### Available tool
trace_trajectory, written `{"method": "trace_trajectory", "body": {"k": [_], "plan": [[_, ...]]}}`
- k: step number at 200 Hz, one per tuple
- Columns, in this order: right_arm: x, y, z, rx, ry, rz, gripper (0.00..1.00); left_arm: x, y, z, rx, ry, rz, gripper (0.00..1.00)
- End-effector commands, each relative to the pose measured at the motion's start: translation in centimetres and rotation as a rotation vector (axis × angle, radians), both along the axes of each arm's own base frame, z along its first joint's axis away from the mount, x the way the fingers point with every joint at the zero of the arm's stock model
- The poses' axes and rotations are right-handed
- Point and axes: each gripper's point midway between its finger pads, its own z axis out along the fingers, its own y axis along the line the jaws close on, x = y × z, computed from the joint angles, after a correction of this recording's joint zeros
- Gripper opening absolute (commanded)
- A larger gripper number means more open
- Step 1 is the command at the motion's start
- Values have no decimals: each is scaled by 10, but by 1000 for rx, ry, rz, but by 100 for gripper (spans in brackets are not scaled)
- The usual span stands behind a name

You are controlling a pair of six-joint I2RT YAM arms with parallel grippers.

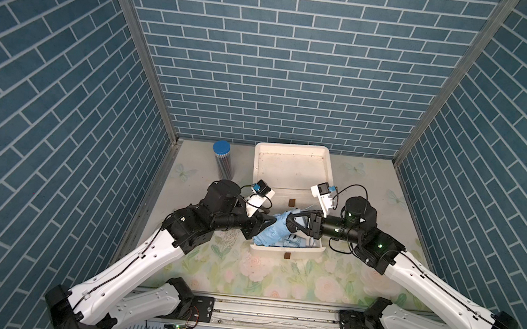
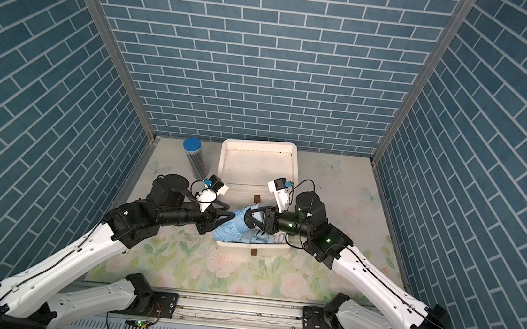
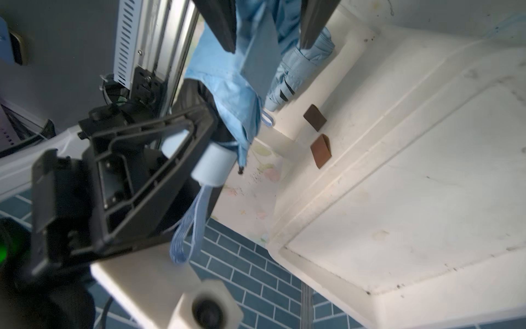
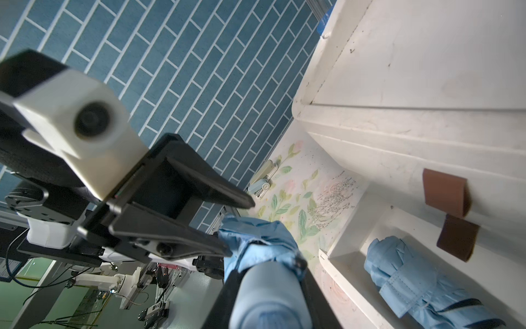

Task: Place the umbrella in the drawer by color
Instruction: Pick up the umbrella from the center of the board, then place the umbrella in the drawer.

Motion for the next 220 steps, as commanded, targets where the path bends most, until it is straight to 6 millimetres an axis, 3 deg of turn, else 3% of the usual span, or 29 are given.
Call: {"method": "trace_trajectory", "body": {"k": [1, 12, 17, 22, 47, 96, 117, 159, 201, 220], "plan": [[0, 1, 7, 37, -24, -7, 0, 20, 6, 12, -56, -55, 121, 59], [3, 0, 8, 44, -20, -25, 0, 24, 9, 15, -69, -62, 158, 65], [4, 0, 8, 49, -18, -32, 0, 26, 11, 17, -77, -68, 175, 75], [5, -1, 8, 53, -19, -41, 0, 28, 14, 20, -85, -74, 199, 78], [14, -11, 7, 74, -27, -139, 0, 35, 29, 38, -123, -118, 298, 80], [35, -48, 1, 209, -10, -405, 0, 54, 97, 69, -222, -205, 690, 83], [37, -60, -6, 287, 11, -475, 0, 53, 112, 76, -280, -216, 766, 86], [35, -68, -29, 285, 43, -557, 0, 53, 110, 70, -305, -175, 769, 86], [31, -68, -61, 296, 118, -627, 0, 50, 83, 59, -316, -94, 653, 85], [33, -61, -73, 301, 159, -625, 0, 50, 82, 58, -332, -87, 652, 85]]}}
